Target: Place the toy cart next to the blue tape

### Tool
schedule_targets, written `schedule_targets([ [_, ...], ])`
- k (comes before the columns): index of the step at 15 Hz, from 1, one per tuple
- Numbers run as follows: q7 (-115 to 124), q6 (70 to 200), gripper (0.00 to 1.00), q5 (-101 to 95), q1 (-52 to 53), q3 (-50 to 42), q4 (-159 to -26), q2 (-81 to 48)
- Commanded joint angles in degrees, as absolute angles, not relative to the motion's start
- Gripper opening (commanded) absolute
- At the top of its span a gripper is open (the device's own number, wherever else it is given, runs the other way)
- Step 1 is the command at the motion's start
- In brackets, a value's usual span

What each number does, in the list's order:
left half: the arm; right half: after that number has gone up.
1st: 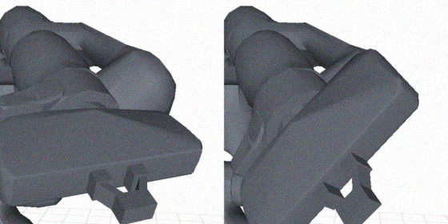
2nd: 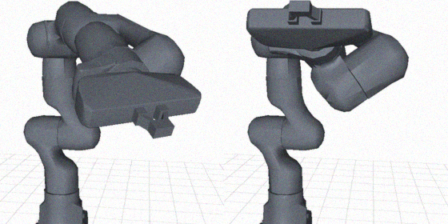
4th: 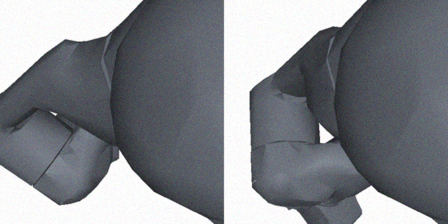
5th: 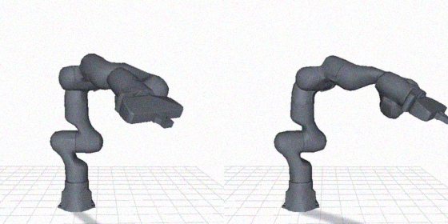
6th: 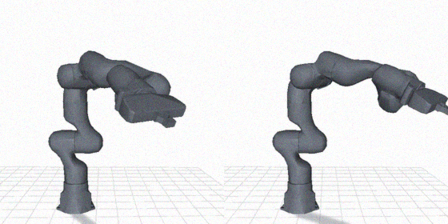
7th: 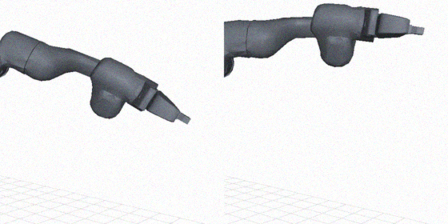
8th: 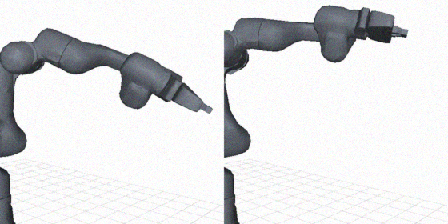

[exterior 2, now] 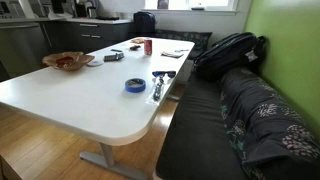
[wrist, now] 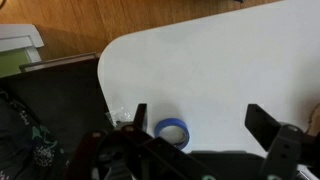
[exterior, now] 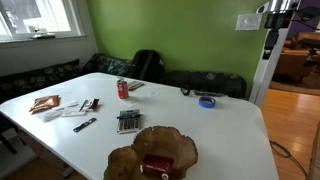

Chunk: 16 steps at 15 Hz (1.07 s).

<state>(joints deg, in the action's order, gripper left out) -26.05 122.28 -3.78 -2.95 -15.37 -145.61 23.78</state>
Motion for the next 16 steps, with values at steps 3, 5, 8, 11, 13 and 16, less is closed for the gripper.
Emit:
schedule_targets([
  [3,-26.34,122.19,1.00,-3.38,-3.80,-14.54,-145.58,23.69],
  [5,-26.34,122.19,1.00,-3.38,-3.80,-14.54,-145.58,23.69],
  [8,-27.75,122.61,1.00,-3.49,-2.41,-13.61,-145.67,23.07],
  [11,-28.91,122.56,1.00,-0.33,4.12,-7.63,-145.60,21.27],
  [13,-28.97,122.27,1.00,1.40,8.32,-3.29,-144.10,19.13],
  [16,-27.50,123.46,1.00,0.52,13.62,4.23,-140.87,14.15],
])
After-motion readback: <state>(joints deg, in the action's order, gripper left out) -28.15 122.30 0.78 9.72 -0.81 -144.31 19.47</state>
